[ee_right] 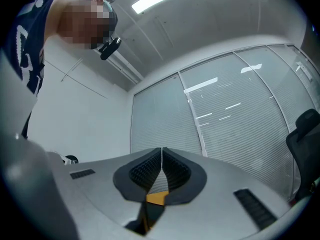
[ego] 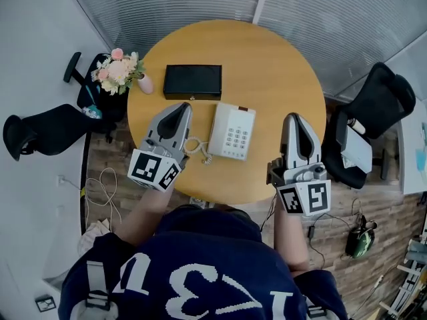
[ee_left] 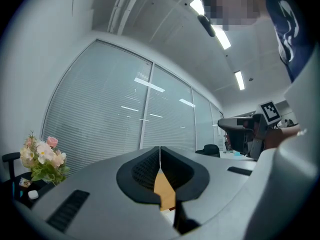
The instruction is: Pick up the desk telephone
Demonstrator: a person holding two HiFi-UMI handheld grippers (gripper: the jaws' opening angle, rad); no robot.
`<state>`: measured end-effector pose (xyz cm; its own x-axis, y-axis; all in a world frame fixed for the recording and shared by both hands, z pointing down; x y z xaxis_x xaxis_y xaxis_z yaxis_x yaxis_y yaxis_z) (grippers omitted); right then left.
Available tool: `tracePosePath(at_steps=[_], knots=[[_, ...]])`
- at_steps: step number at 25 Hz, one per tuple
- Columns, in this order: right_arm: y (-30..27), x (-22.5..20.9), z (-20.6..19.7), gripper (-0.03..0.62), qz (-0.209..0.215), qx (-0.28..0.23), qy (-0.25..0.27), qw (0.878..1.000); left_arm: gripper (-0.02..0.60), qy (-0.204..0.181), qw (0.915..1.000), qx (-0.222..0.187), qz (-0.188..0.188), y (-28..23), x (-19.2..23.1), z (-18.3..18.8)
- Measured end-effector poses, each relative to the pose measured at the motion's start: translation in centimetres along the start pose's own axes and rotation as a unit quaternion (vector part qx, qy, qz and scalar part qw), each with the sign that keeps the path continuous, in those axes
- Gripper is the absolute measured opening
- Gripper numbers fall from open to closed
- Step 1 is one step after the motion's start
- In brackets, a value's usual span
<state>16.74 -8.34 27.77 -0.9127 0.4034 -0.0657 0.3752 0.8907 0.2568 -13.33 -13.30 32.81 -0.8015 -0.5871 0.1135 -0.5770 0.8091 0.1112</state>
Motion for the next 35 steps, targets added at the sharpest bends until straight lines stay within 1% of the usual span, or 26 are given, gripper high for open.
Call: tracePosePath(at_steps=[3,6,9,11,14,16,19,21,23,24,26,27,30,32,34,35], knots=[[-0.9,-1.9,-0.7,0.029,0.011,0.001,-0.004,1.0,0.018,0.006,0.9999,-0.002,0.01,-1.4,-0.5,-0.3],[-1.7,-3.8,-1.5,0.029,0.01,0.011,-0.01,1.0,0.018,0.011,0.9998,0.004,0.014,-2.7,-1.0,-0.4],[-2.4,-4.3,-2.1,0.029,0.011,0.019,-0.02,1.0,0.018,0.008,0.9997,0.014,0.018,-2.9,-0.6,-0.5],[-2.9,-4.4,-2.3,0.029,0.013,0.022,-0.02,0.999,0.018,0.016,0.9995,0.023,0.015,-3.1,-0.2,-0.8],[-3.4,-4.5,-2.8,0.029,0.006,0.025,-0.02,0.999,0.018,0.031,0.9986,0.042,-0.004,-3.9,0.3,-1.9],[-3.6,-4.4,-3.2,0.031,0.0,0.029,-0.021,0.999,0.018,0.032,0.9978,0.055,-0.021,-4.4,0.5,-2.6],[-4.0,-4.2,-3.9,0.031,-0.004,0.04,-0.018,0.999,0.018,0.034,0.9966,0.065,-0.039,-5.2,1.2,-3.2],[-4.2,-4.5,-4.8,0.031,-0.009,0.049,-0.018,0.999,0.019,0.044,0.995,0.075,-0.049,-5.9,1.8,-4.0],[-4.3,-4.9,-6.2,0.031,-0.018,0.067,-0.02,0.997,0.023,0.06,0.9919,0.094,-0.06,-6.6,2.2,-5.2],[-4.2,-5.1,-7.1,0.031,-0.021,0.08,-0.021,0.996,0.056,0.069,0.99,0.106,-0.064,-6.9,2.3,-6.0],[-4.1,-5.6,-8.9,0.031,-0.023,0.104,-0.029,0.994,0.175,0.09,0.9845,0.132,-0.074,-7.5,2.5,-7.6],[-4.1,-5.8,-9.9,0.031,-0.02,0.117,-0.037,0.992,0.204,0.102,0.9807,0.146,-0.08,-7.9,2.6,-8.6],[-4.2,-6.1,-13.0,0.031,-0.012,0.164,-0.062,0.984,0.242,0.121,0.9686,0.195,-0.095,-8.5,2.9,-11.5],[-4.1,-6.2,-15.4,0.031,-0.003,0.201,-0.078,0.977,0.26,0.135,0.9589,0.228,-0.101,-8.7,2.9,-13.5],[-3.9,-6.5,-17.7,0.035,0.004,0.233,-0.108,0.966,0.262,0.165,0.947,0.253,-0.109,-8.9,3.1,-15.5],[-3.9,-6.8,-18.9,0.067,0.005,0.247,-0.123,0.961,0.266,0.181,0.9409,0.264,-0.111,-9.1,3.2,-16.5]])
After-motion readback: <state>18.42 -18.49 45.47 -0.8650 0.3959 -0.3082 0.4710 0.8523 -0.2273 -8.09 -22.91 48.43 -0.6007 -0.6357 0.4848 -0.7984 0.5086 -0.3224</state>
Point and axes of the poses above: the fingertips, and each gripper's own axes: y backward along the fingers, x to its left, z out of its top, the point moved 9 cm from there along y, backward along the fingers, and after that the axes turned 3 degrees about y, right-handed, at the moved point
